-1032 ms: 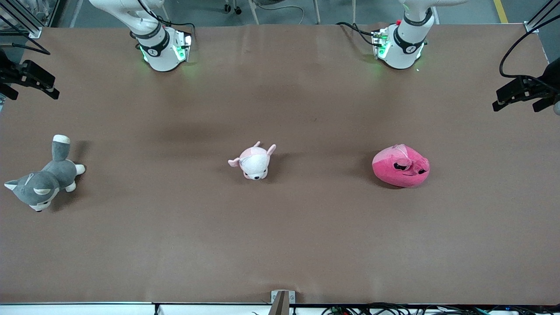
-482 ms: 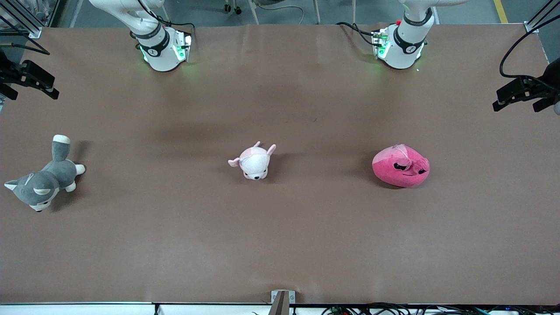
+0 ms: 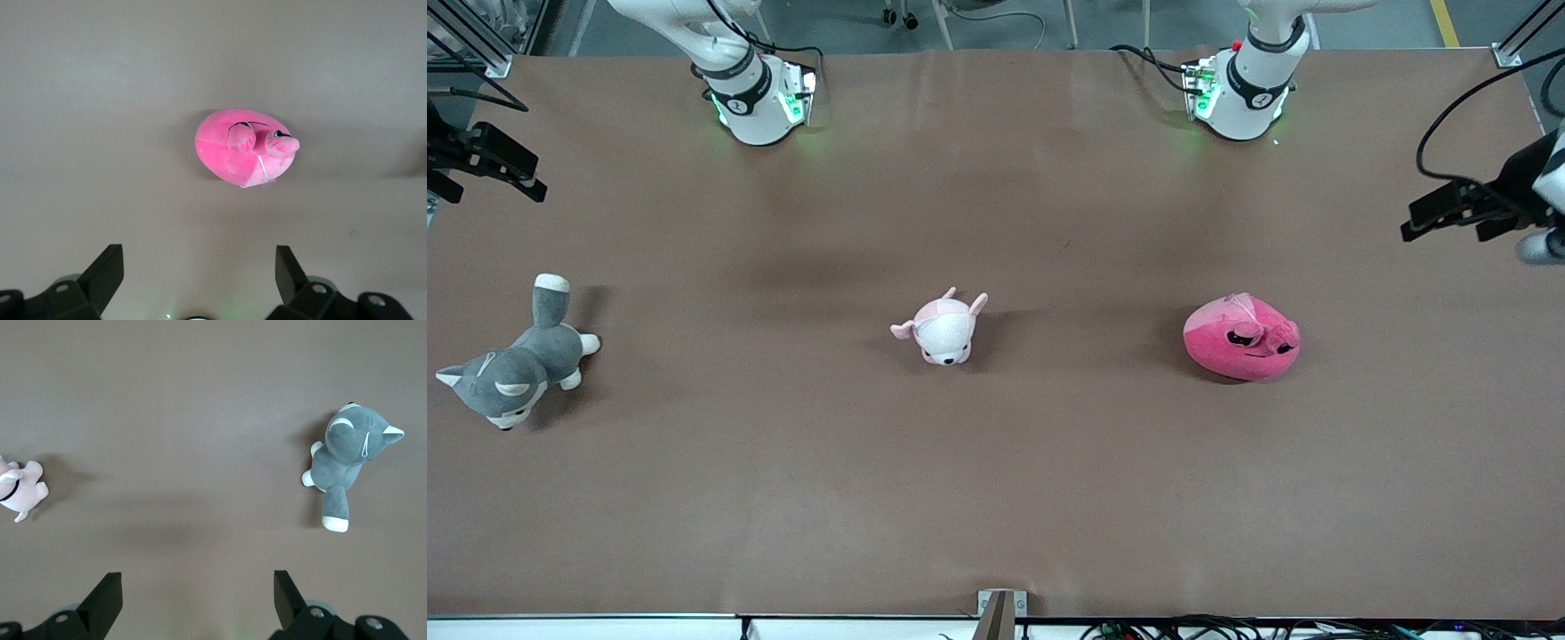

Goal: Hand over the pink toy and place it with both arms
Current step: 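Reach the left gripper down to the hot-pink plush and grasp it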

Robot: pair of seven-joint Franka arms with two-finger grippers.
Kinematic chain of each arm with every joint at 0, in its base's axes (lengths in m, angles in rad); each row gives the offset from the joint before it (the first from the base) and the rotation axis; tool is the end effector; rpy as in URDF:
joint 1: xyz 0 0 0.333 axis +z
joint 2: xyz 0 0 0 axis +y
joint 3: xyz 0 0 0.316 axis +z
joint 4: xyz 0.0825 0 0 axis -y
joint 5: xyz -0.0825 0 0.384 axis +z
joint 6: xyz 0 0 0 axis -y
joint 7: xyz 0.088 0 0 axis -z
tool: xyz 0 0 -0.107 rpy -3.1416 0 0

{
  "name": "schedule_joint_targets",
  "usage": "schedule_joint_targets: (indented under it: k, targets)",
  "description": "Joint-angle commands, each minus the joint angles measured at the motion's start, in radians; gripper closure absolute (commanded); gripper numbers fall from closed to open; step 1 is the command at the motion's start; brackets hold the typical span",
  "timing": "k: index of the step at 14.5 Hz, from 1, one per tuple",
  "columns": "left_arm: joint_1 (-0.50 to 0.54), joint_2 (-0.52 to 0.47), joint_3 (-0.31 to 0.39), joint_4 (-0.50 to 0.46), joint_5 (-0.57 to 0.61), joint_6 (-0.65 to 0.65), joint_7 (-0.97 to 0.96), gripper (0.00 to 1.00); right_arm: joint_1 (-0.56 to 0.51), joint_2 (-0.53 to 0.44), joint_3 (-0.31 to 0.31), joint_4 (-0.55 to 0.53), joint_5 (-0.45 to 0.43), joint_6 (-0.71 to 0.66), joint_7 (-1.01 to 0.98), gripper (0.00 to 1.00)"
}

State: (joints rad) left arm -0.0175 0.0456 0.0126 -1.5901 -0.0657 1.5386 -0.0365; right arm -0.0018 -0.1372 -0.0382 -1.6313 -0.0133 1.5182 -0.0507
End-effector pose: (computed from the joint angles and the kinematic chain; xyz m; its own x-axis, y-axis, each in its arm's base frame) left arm 0.5625 -0.0101 0.5875 0.9946 0.0295 -0.0992 0.0357 -0.9975 0.0614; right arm 0.5051 -0.0232 0.6641 0.9997 0.0102 0.0236 0.0100 -0.9999 0.0093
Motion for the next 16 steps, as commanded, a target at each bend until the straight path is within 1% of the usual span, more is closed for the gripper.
schedule_joint_targets:
  k: [1, 6, 8, 10, 13, 16]
  targets:
    - [-0.015, 0.083, -0.003, 0.006, -0.008, 0.049, -0.065, 0.00, 0.008, -0.013, -0.003, -0.007, -0.011, 0.002, -0.008, 0.00]
    - [-0.050, 0.229, -0.005, 0.004, -0.005, 0.158, -0.137, 0.00, 0.009, -0.012, 0.000, -0.009, -0.014, 0.013, -0.008, 0.00]
    - [-0.073, 0.275, -0.005, -0.008, 0.001, 0.216, -0.212, 0.00, 0.009, -0.012, 0.000, -0.009, -0.014, 0.004, -0.009, 0.00]
    - [-0.088, 0.287, -0.005, -0.048, 0.001, 0.271, -0.227, 0.00, 0.009, -0.012, 0.000, -0.006, -0.014, -0.006, -0.011, 0.00]
    - [-0.095, 0.277, -0.006, -0.131, 0.001, 0.334, -0.230, 0.00, 0.009, -0.012, 0.000, -0.007, -0.014, -0.001, -0.011, 0.00]
    - [-0.085, 0.261, -0.006, -0.185, 0.003, 0.341, -0.230, 0.00, 0.008, -0.012, 0.000, -0.007, -0.014, 0.005, -0.011, 0.00]
